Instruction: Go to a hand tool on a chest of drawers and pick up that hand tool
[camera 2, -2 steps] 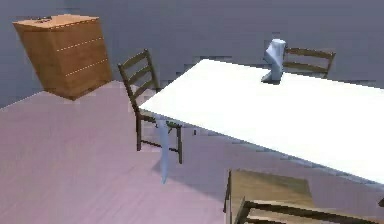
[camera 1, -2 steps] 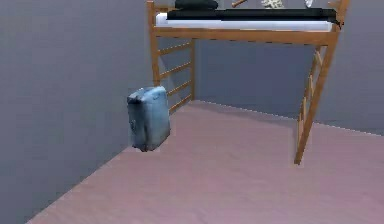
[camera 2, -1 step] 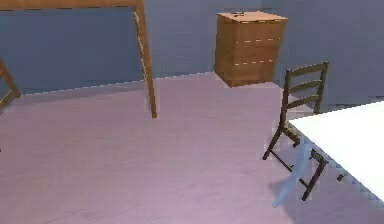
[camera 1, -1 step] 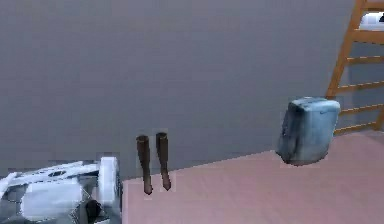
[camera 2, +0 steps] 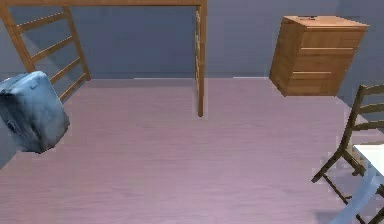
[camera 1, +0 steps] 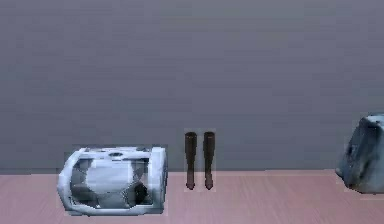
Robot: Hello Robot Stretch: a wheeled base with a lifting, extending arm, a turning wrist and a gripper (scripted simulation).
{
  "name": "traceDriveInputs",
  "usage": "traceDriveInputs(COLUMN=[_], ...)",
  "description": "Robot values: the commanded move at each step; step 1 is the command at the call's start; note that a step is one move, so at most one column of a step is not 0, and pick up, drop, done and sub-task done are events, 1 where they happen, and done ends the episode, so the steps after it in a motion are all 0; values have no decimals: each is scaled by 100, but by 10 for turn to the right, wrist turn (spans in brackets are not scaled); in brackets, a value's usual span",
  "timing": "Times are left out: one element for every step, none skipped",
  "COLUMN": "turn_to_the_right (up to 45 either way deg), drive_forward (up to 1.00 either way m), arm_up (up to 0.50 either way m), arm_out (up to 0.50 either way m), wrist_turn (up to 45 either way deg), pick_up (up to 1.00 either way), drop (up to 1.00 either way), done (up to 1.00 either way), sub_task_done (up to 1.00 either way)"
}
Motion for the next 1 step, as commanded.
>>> traceDriveInputs(turn_to_the_right=[0], drive_forward=[10], arm_up=[0], arm_out=[0], wrist_turn=[0], pick_up=[0], drop=[0], done=[0], sub_task_done=[0])
